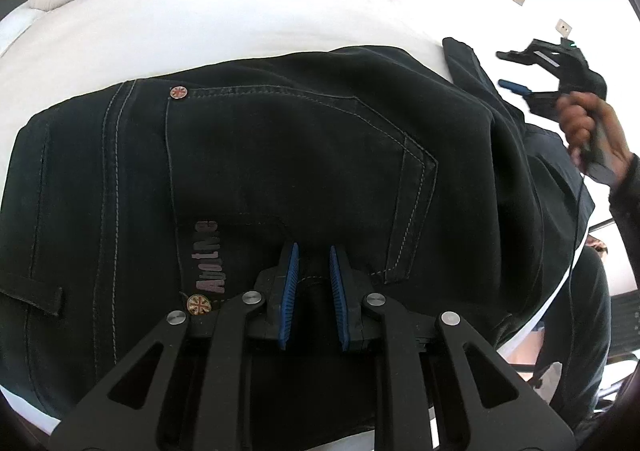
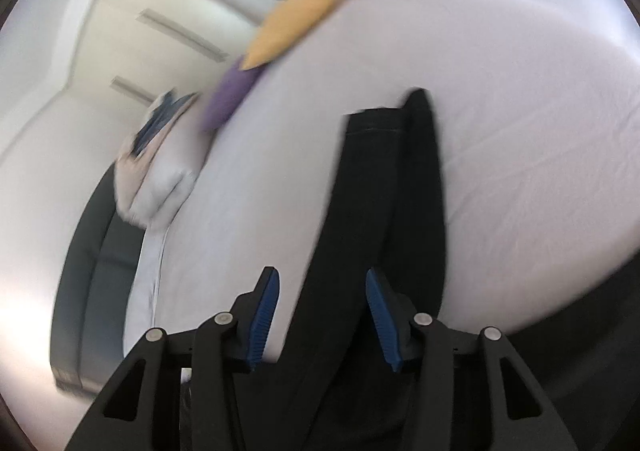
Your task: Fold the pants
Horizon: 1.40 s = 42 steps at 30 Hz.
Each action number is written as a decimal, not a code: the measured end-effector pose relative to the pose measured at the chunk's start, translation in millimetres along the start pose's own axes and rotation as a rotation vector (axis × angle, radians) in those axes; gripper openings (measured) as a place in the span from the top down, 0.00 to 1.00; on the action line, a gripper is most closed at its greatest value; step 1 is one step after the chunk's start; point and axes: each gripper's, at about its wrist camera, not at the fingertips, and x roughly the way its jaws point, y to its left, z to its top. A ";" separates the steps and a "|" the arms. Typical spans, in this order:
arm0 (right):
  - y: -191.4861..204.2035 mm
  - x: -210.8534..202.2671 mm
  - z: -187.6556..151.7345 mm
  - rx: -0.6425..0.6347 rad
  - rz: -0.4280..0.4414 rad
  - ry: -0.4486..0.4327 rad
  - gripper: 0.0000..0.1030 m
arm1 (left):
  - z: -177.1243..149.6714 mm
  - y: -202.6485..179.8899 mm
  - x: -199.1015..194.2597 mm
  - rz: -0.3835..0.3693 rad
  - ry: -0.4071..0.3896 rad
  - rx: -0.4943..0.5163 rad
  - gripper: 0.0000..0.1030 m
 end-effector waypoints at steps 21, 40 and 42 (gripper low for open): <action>9.5 12.4 43.1 -0.005 0.024 -0.108 0.96 | -1.6 15.2 -3.6 -0.023 0.013 -0.024 0.84; -175.2 -226.1 -96.7 0.386 -0.095 -0.420 0.96 | 6.7 -1.7 -2.8 0.019 0.044 -0.008 0.84; -174.2 -223.9 -98.5 0.388 -0.100 -0.427 0.96 | 8.6 -6.8 -2.1 0.036 0.049 -0.004 0.84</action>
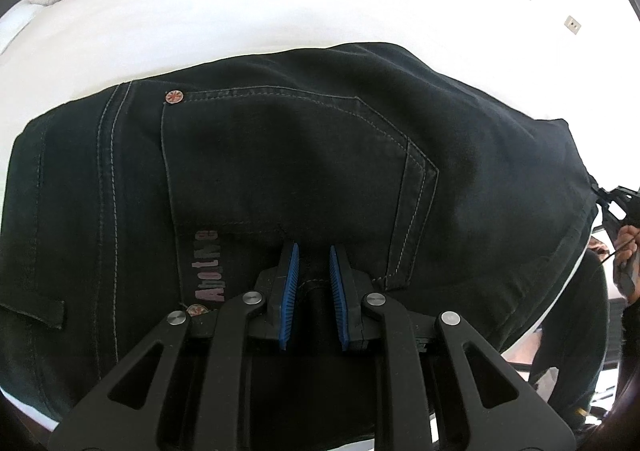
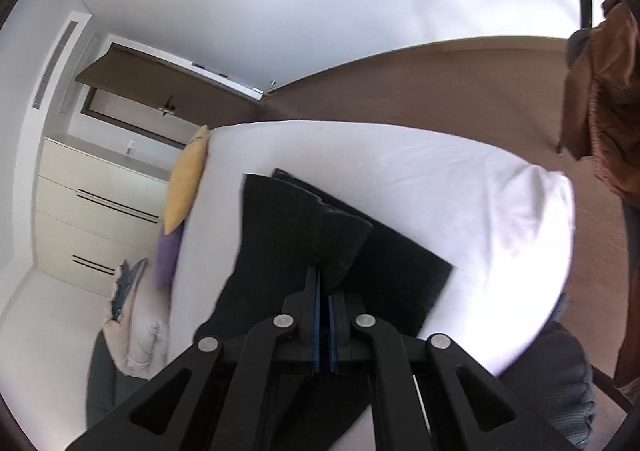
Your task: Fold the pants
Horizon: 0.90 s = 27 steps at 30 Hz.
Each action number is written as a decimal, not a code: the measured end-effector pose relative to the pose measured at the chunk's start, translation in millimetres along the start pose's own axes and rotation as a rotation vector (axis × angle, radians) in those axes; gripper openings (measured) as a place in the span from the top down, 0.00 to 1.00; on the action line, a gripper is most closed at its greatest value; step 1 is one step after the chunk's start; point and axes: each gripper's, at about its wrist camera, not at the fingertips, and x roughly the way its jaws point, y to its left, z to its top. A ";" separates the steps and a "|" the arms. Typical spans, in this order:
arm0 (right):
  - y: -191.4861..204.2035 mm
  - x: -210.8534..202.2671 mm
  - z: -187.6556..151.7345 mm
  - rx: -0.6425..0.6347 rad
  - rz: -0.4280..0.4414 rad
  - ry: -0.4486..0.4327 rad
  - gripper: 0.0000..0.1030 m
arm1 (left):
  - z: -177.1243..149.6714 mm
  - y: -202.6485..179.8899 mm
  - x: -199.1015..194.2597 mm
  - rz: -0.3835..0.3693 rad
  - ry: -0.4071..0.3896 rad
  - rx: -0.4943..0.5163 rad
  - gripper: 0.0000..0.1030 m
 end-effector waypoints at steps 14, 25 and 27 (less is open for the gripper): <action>-20.3 3.9 21.1 0.084 0.087 0.040 0.96 | 6.4 -22.9 5.7 0.055 0.013 0.008 0.84; -43.0 -8.2 13.2 0.155 0.044 0.053 0.96 | 12.2 -15.3 5.3 0.036 0.029 0.024 0.84; -45.5 -6.8 13.6 0.159 0.046 0.057 0.96 | 11.2 -12.2 4.8 0.031 0.025 0.022 0.84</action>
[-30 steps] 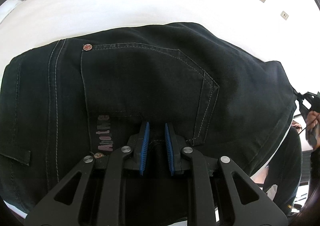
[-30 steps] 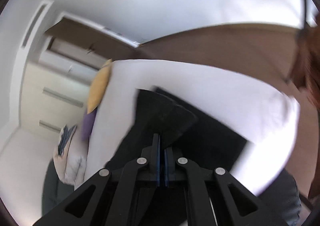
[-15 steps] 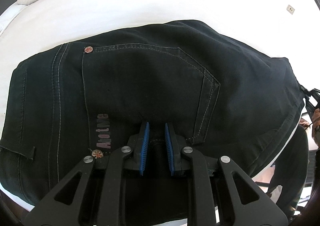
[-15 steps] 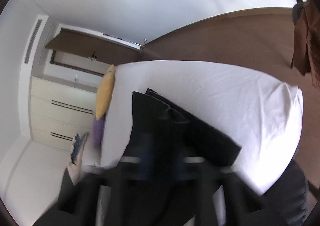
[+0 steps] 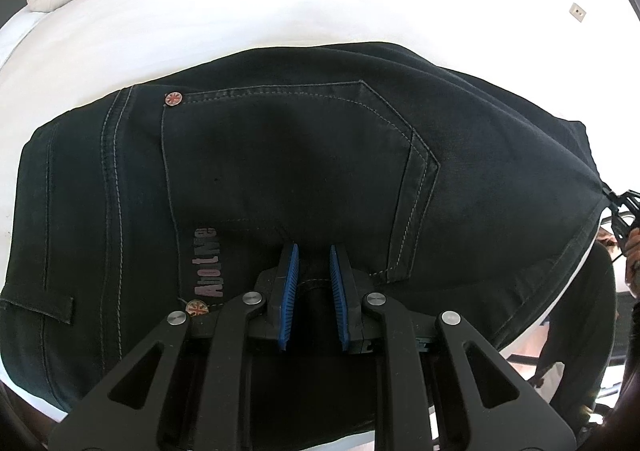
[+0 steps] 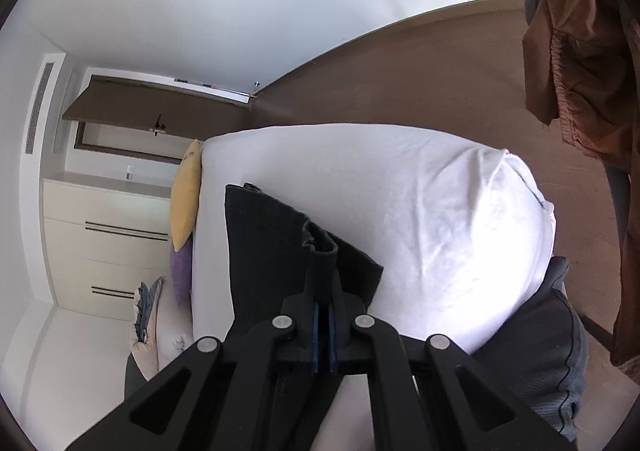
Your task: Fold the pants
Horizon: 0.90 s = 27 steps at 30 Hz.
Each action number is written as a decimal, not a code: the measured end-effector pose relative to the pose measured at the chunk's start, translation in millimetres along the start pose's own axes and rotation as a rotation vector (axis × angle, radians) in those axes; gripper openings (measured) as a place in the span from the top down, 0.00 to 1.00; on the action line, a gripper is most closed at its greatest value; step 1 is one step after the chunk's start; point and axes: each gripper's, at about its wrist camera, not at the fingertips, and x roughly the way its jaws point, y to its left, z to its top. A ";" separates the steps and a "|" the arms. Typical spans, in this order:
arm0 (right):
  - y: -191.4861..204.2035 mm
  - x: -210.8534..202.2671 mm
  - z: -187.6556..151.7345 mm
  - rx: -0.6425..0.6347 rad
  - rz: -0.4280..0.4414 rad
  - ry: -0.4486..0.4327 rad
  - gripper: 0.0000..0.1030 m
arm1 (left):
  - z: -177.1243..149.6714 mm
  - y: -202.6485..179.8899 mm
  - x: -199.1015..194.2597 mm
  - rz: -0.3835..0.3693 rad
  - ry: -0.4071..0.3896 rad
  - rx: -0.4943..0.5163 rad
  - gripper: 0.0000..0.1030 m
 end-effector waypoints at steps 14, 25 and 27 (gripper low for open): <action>0.3 -23.7 16.0 -0.057 -0.120 -0.075 0.63 | -14.5 13.6 -15.2 -0.014 -0.037 -0.018 0.84; 85.3 -5.6 -100.4 -0.362 0.084 0.356 0.56 | -22.6 12.9 -22.5 -0.001 -0.048 -0.009 0.84; 93.1 24.4 -139.4 -0.347 0.126 0.494 0.56 | -22.3 9.4 -23.5 0.002 -0.047 -0.002 0.84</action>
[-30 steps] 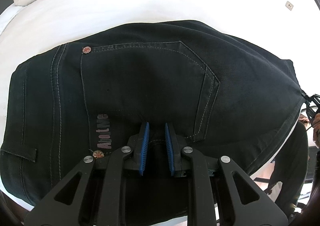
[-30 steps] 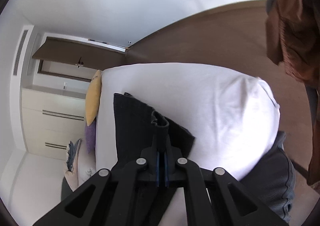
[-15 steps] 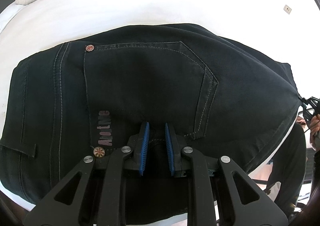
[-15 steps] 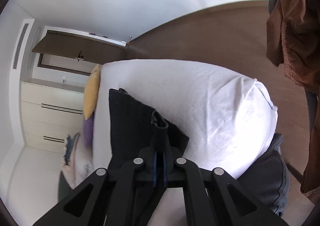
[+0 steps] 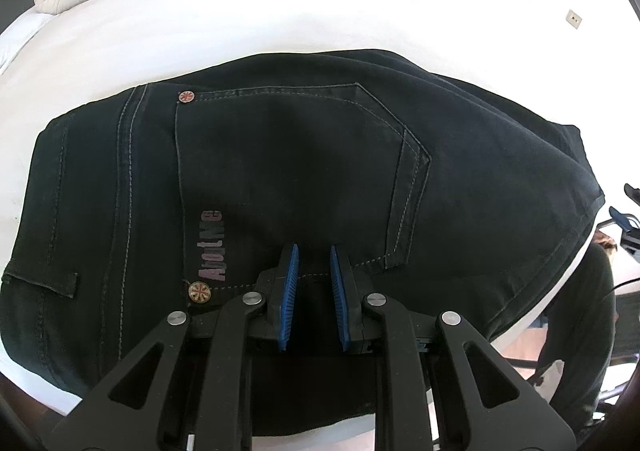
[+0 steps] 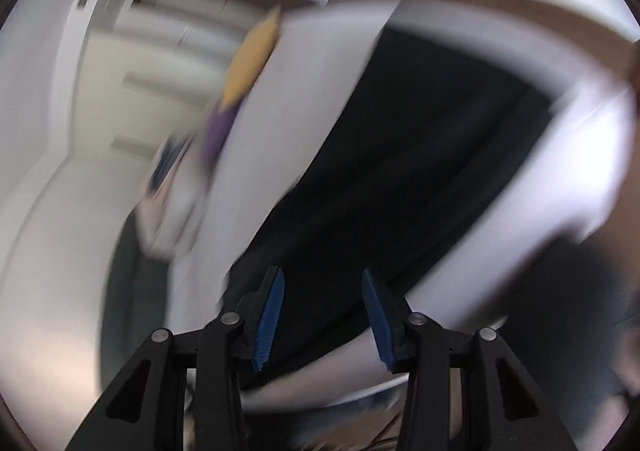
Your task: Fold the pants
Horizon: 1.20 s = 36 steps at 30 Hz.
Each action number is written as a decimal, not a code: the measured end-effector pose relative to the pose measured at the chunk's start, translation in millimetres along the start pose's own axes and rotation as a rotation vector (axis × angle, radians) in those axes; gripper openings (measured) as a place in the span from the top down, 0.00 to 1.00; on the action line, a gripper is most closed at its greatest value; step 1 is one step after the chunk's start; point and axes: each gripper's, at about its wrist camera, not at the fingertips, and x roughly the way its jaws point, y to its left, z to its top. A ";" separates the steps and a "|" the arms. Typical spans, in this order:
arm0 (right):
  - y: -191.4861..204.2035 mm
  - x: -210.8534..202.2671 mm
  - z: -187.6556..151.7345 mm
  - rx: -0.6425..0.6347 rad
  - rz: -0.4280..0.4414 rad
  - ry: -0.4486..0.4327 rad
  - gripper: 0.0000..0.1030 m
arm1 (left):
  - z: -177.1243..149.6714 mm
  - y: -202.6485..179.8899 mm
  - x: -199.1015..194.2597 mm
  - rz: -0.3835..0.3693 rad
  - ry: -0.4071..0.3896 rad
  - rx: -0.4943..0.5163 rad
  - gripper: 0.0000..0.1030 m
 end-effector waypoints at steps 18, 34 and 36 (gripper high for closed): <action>3.5 133.5 -53.4 0.120 0.057 0.303 0.64 | -3.7 6.5 -0.6 -0.038 -0.021 -0.006 0.84; 2.0 137.4 -74.2 0.021 0.046 0.313 0.95 | -15.8 -11.1 -19.1 0.053 -0.021 0.055 0.84; 4.0 132.6 -67.6 0.032 0.065 0.307 0.83 | -9.1 -20.8 -24.1 0.077 -0.043 0.060 0.84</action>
